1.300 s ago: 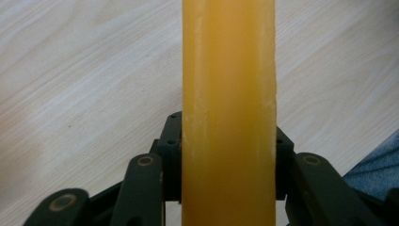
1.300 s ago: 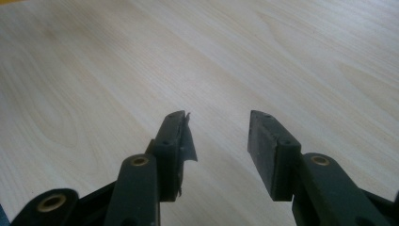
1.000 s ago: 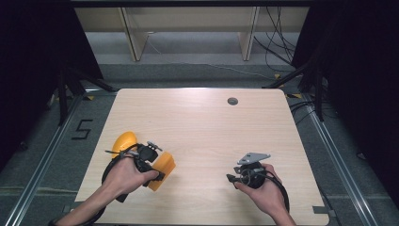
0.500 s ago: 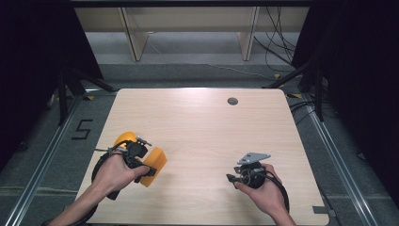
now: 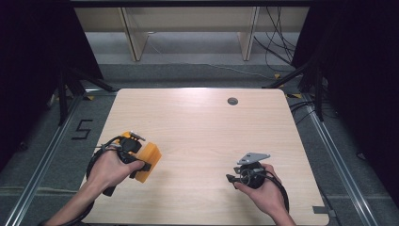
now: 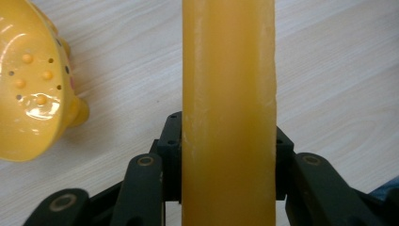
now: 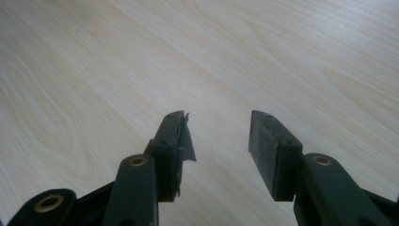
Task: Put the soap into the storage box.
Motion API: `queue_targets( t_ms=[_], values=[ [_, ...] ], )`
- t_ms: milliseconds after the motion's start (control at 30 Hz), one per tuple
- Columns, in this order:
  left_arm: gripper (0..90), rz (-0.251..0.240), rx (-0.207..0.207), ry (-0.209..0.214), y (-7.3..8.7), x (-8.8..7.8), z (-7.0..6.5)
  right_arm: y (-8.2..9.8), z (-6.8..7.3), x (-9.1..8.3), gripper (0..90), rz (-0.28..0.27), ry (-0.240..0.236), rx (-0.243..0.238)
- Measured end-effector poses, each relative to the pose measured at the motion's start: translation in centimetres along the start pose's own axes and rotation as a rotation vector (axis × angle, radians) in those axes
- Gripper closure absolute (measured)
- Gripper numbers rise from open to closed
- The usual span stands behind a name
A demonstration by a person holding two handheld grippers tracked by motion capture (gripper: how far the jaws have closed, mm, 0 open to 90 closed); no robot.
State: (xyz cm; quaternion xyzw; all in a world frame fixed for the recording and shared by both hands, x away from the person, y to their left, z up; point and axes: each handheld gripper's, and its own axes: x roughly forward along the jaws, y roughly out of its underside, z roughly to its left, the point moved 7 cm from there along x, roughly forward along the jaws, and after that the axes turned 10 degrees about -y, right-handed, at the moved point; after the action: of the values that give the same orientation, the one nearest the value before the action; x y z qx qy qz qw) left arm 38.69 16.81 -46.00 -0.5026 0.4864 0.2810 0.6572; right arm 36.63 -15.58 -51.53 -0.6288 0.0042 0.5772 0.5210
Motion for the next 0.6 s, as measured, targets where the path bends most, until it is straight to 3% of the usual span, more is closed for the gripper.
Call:
queue_targets(
  t_ms=[67,333,567,600],
  values=[
    [60.7,-0.01,-0.011,-0.008,-0.2,-0.1,0.2,-0.2,0.0,0.1,56.7,-0.022,-0.002,0.007],
    [60.7,-0.006,-0.026,-0.01,-0.4,0.0,1.4,-0.2,0.0,-0.1,56.4,-0.013,-0.001,0.005],
    [60.7,-0.012,-0.061,-0.04,-0.5,0.3,2.5,-0.2,0.1,-0.1,56.4,-0.015,-0.002,0.005],
    [60.7,-0.01,-0.042,-0.052,-0.5,0.2,3.1,-0.2,0.1,-0.1,56.4,-0.015,-0.002,0.005]
  ],
)
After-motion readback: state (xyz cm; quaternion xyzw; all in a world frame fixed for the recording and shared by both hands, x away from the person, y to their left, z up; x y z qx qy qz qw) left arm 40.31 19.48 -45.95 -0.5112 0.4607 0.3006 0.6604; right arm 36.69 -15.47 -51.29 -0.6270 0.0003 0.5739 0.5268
